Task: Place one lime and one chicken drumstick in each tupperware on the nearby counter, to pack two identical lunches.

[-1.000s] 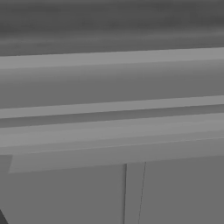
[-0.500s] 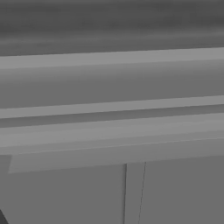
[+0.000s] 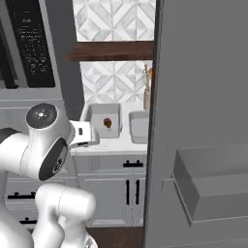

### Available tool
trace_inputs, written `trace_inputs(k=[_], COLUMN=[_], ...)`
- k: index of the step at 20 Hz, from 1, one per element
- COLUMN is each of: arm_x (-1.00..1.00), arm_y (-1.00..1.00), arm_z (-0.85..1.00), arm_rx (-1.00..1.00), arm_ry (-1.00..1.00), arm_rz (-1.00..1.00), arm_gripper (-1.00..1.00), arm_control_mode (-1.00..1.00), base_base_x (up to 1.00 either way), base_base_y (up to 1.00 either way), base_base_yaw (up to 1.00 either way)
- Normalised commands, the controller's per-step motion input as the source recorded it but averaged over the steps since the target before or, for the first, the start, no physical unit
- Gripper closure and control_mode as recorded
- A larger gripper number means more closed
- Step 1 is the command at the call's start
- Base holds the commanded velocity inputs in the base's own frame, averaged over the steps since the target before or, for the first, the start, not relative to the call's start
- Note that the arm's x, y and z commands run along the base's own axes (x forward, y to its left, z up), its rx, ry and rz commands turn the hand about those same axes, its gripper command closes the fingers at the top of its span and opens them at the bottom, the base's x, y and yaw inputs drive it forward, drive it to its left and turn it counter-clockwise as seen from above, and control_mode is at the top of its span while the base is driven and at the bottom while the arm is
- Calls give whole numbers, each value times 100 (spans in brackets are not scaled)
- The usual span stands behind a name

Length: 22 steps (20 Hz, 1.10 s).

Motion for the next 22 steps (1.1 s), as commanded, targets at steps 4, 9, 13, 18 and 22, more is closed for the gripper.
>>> trace_inputs(k=[4,9,13,18,22], arm_x=[0,0,0,0,0], arm_y=[0,0,0,0,0], arm_z=[0,0,0,0,0], arm_rx=[0,0,0,0,0], arm_ry=[0,0,0,0,0], arm_rz=[0,0,0,0,0], arm_gripper=[-100,-100,-100,-100,-100], arm_control_mode=[100,100,100,100,100], base_base_x=[-81,-100,-94,-63,-40], base_base_y=[100,42,2,0,0], base_base_yaw=[-19,-39,-56,-60,-67])
